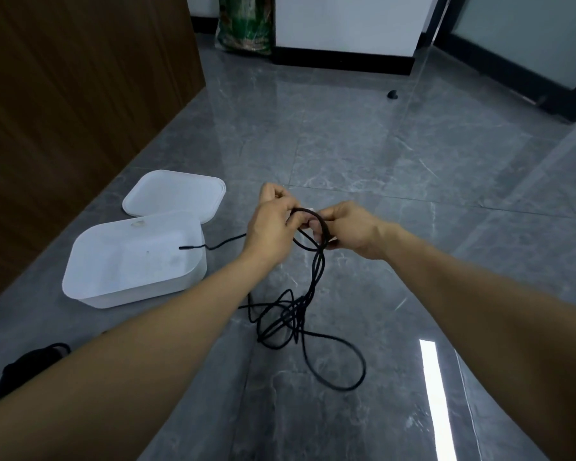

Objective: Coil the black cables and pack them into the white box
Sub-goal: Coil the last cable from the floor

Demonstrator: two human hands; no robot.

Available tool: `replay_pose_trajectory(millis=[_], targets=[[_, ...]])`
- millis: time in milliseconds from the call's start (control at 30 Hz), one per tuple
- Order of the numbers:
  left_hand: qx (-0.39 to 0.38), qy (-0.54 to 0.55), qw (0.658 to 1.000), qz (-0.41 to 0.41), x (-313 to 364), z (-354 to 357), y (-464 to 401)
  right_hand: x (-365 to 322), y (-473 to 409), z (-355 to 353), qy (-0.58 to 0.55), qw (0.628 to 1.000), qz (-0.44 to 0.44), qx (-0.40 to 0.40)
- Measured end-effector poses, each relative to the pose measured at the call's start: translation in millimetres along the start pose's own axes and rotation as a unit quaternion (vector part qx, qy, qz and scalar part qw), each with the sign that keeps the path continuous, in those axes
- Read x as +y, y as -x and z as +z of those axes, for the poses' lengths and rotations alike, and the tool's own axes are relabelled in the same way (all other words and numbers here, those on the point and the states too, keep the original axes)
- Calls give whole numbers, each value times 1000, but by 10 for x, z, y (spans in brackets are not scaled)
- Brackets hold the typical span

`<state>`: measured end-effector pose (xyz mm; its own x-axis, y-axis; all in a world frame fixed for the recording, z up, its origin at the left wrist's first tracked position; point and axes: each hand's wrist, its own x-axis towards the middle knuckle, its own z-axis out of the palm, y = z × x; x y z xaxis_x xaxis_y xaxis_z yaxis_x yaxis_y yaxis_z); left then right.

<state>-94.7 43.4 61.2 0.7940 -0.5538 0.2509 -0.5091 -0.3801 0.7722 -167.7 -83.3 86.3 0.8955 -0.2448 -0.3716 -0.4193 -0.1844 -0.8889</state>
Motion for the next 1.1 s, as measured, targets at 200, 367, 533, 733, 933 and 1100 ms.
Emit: replay_pose_trajectory(millis=[200, 367, 533, 733, 933, 1100], targets=[[-58, 13, 996, -62, -10, 27, 4, 13, 53, -39, -71, 996, -8, -44], [-16, 31, 983, -178, -112, 63, -89, 20, 37, -96, 11, 985, -94, 145], [-30, 30, 970, -240, -147, 93, -145, 7, 73, 24, 174, 969, -158, 82], [-56, 134, 957, -251, -63, 143, -156, 49, 25, 68, 236, 954, -146, 109], [-17, 127, 955, -267, -247, 14, -189, 219, -6, -378, -113, 926, 17, 359], [-30, 67, 962, -262, -205, 77, -173, 384, -19, -430, 160, 926, 91, 329]])
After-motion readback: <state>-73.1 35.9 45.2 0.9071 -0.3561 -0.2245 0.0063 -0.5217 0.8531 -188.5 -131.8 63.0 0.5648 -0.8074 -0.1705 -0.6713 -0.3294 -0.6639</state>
